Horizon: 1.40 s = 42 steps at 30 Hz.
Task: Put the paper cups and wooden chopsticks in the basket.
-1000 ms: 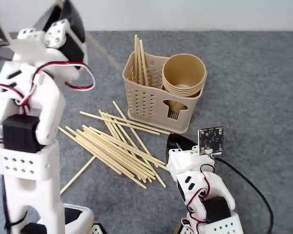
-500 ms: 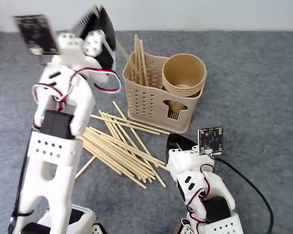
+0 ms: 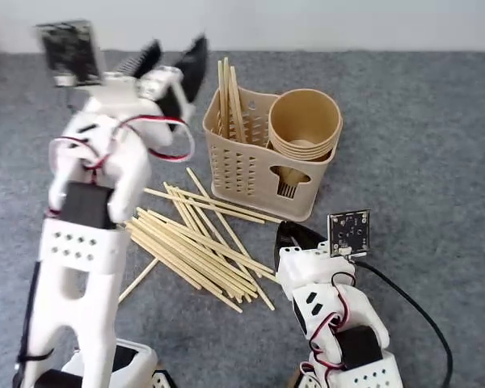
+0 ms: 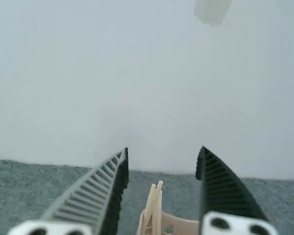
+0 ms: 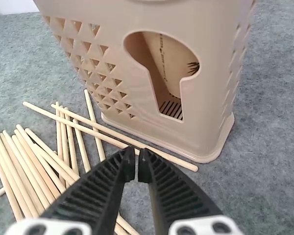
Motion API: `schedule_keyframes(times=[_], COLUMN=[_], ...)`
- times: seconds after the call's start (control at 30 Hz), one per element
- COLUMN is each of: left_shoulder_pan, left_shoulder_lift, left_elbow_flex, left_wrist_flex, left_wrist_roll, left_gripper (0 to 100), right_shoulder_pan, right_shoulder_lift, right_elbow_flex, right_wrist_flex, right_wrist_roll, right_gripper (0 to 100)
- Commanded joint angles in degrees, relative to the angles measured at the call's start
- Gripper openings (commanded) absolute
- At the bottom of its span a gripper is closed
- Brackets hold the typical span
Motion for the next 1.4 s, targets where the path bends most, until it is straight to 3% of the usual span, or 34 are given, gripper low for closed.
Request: schedule_keyframes(times=[0.0,0.2,0.4,0.57,0.7,0.9,1.37], left_shoulder_pan=[-2.8,-10.5,-22.4,-28.4,-31.8,-35.7,-45.4], left_shoulder_lift=[-2.3,-2.3,-2.3,-2.3,-2.3,-2.3,-2.3], left_elbow_flex=[-8.7,-11.6,-11.5,-11.4,-10.4,-0.9,21.0], left_wrist_flex=[7.6,26.5,33.6,42.1,47.3,45.8,28.9], left_wrist_roll=[1.8,1.8,1.2,-7.5,-11.7,-17.1,-18.4], left_gripper=[22,22,22,19,8,2,2], right_shoulder_pan=[0.0,0.0,0.0,-0.4,-3.2,-9.0,-17.5], right_shoulder_lift=[-1.1,-1.0,-0.7,-0.7,-0.5,10.2,71.3], right_elbow_flex=[-0.2,-0.5,-2.7,-10.8,-14.7,-22.2,-58.1], right_wrist_flex=[-0.5,0.0,0.3,5.8,6.1,6.1,6.5], right_wrist_roll=[0.8,3.7,7.7,8.4,16.4,24.2,29.7], right_gripper=[3.6,3.6,3.2,3.5,3.2,3.5,3.6])
